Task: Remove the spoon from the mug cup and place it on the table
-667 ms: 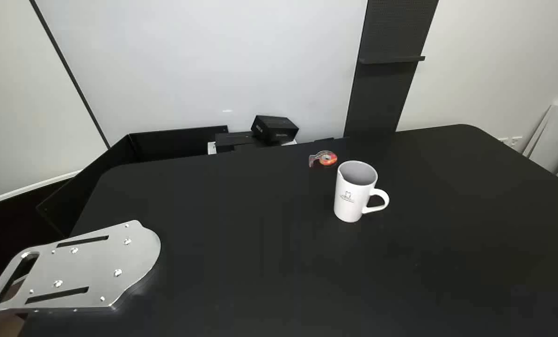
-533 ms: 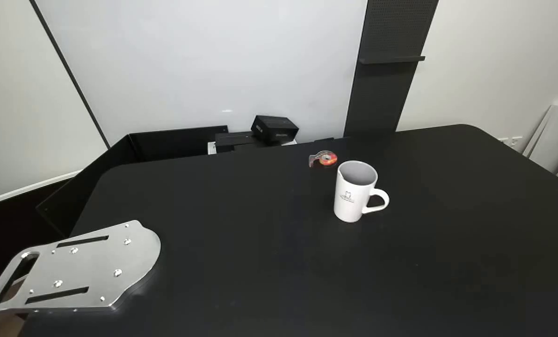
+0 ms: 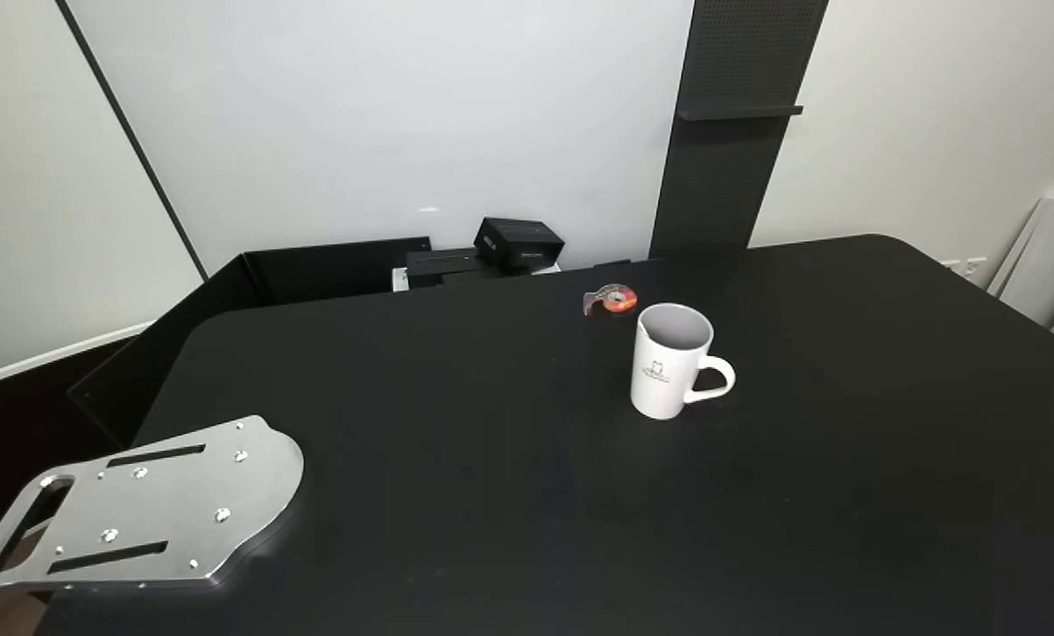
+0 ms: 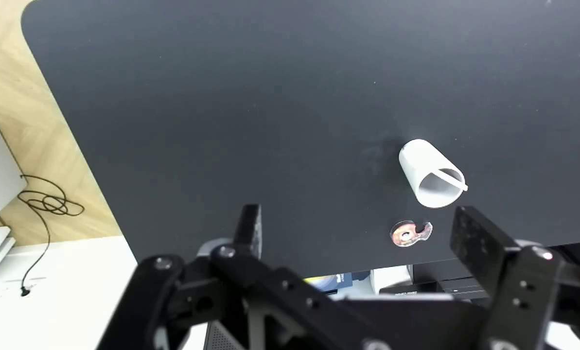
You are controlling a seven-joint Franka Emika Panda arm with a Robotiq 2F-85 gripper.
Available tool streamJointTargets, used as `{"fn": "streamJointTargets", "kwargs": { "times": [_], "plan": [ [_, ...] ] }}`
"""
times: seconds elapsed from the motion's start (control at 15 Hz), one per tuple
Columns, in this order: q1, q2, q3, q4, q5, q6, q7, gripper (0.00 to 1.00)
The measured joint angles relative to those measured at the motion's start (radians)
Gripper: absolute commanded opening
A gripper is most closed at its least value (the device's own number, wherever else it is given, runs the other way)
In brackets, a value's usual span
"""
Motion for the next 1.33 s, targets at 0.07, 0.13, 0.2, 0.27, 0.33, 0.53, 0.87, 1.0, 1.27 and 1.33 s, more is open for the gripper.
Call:
{"fn": "streamJointTargets", "kwargs": {
  "times": [0.07,0.13,0.2,0.27,0.33,0.53,0.87,1.0,1.27,1.33],
  "plan": [
    [0.0,0.0,0.0,0.0,0.0,0.0,0.0,1.0],
    [0.0,0.0,0.0,0.0,0.0,0.0,0.0,1.0],
    [0.0,0.0,0.0,0.0,0.0,0.0,0.0,1.0],
    [0.0,0.001,0.001,0.0,-0.002,0.0,0.0,1.0],
    [-0.001,0.004,0.004,0.0,-0.007,0.0,0.001,1.0],
    [-0.017,0.04,0.044,-0.006,-0.057,0.036,0.031,1.0],
    [-0.044,0.134,0.127,-0.031,-0.128,0.153,0.148,1.0],
    [-0.049,0.187,0.157,-0.036,-0.138,0.2,0.224,1.0],
    [-0.073,0.328,0.237,-0.037,-0.177,0.343,0.452,1.0],
    [-0.081,0.363,0.257,-0.037,-0.193,0.381,0.516,1.0]
  ]
}}
